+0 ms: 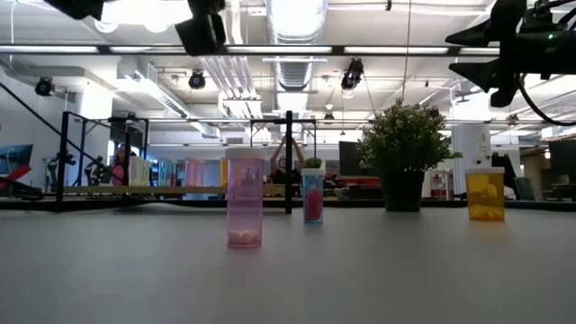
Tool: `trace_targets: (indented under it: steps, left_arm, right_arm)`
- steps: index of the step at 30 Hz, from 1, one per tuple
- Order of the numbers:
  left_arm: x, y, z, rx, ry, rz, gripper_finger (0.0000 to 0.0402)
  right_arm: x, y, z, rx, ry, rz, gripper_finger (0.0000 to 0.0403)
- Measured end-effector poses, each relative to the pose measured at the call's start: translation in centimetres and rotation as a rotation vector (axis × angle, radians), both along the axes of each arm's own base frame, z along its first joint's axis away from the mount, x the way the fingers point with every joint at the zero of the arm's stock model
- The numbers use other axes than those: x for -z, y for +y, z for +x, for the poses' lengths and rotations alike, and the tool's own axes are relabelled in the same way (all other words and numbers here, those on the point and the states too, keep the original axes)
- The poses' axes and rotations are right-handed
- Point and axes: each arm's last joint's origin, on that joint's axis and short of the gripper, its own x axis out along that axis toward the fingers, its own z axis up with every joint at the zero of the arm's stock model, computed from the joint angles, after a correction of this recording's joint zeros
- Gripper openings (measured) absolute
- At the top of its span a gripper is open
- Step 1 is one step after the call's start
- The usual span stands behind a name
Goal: Pick and place medicine bottles onto shelf by color
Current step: Put the yellow pill bottle on the shelf aligned with the other yellow pill bottles
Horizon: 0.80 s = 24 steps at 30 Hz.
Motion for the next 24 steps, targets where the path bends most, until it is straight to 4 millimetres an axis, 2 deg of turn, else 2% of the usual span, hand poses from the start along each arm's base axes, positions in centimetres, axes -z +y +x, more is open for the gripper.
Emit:
trace_targets:
  steps: [4,9,13,17,20,24]
  left_arm:
    - [0.0,-3.3,0.1,0.127,0.036,-0.108,0.0173]
    - [1.0,-6.9,-1.5,0.277,0.190,-0.287,0.0173]
    - [2.2,-9.6,-3.6,0.412,0.387,-0.408,0.0173]
    - [4.1,-12.0,-6.1,0.472,0.630,-0.544,0.0173]
    - [5.0,-13.6,-8.3,0.492,0.804,-0.624,0.0173]
    - [6.3,-14.7,-10.6,0.425,1.029,-0.619,0.0173]
  right_arm:
    - [0.0,0.0,0.0,0.000,0.000,0.000,0.0260]
    - [0.0,0.0,0.0,0.000,0.000,0.000,0.0260]
    - [0.0,0.0,0.0,0.000,0.000,0.000,0.0260]
    - [0.0,0.0,0.0,0.000,0.000,0.000,0.0260]
    - [0.0,0.0,0.0,0.000,-0.001,0.000,0.0260]
    - [0.0,0.0,0.0,0.000,0.000,0.000,0.0260]
